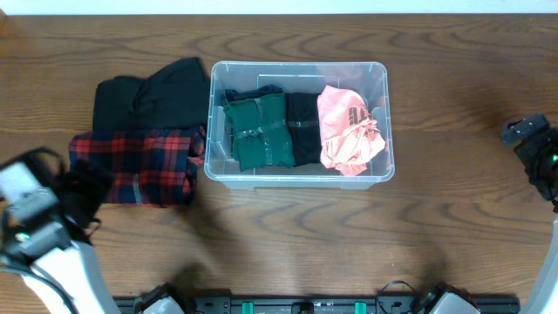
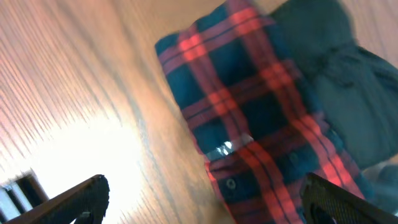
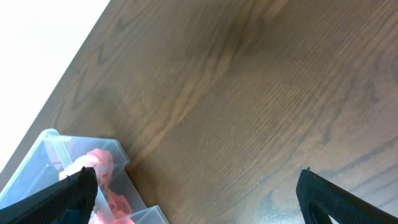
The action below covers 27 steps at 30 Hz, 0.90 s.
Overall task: Pack container
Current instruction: 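Reach the left gripper to the red plaid shirt and grasp it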
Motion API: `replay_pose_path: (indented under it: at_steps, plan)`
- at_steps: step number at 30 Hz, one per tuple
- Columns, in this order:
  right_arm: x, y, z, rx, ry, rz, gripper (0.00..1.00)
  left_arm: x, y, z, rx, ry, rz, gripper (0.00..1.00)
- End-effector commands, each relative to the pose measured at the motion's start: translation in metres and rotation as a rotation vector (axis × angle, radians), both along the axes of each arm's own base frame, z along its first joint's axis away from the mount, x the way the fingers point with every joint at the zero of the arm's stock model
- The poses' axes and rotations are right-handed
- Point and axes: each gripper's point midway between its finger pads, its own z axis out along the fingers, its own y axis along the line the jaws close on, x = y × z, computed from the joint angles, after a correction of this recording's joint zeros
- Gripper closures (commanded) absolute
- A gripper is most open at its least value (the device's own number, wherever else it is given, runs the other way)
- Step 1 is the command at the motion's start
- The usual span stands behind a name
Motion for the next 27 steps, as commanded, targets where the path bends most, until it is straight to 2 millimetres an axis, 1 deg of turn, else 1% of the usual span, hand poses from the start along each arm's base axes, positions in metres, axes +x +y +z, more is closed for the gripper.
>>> replay_pose_path:
  at_steps: [1,4,6,10,12,14,17,21,27]
  plan:
    - [0.000,-0.001,0.000,-0.006,0.002,0.009,0.01,0.009,0.015,-0.016,-0.203,-0.066,0.019,0.02]
    - [0.000,-0.001,0.000,-0.006,0.002,0.009,0.01,0.009,0.040,-0.044,-0.341,-0.079,0.105,0.02]
    - [0.000,-0.001,0.000,-0.006,0.002,0.009,0.01,0.009,0.054,-0.062,-0.409,-0.076,0.148,0.02]
    - [0.000,-0.001,0.000,-0.006,0.002,0.009,0.01,0.021,0.069,-0.092,-0.531,-0.134,0.127,0.02]
    - [0.000,-0.001,0.000,-0.006,0.002,0.009,0.01,0.024,0.074,-0.110,-0.563,-0.122,0.126,0.02]
    - [0.000,-0.001,0.000,-0.006,0.002,0.009,0.01,0.028,0.076,-0.125,-0.591,-0.117,0.113,0.02]
    - [0.000,-0.001,0.000,-0.007,0.002,0.009,0.01,0.044,0.075,-0.137,-0.634,-0.169,0.054,0.02]
    - [0.000,-0.001,0.000,-0.006,0.002,0.009,0.01,0.049,0.072,-0.160,-0.649,-0.126,0.041,0.02]
    - [0.000,-0.001,0.000,-0.006,0.002,0.009,0.01,0.067,0.067,-0.179,-0.637,-0.116,-0.018,0.02]
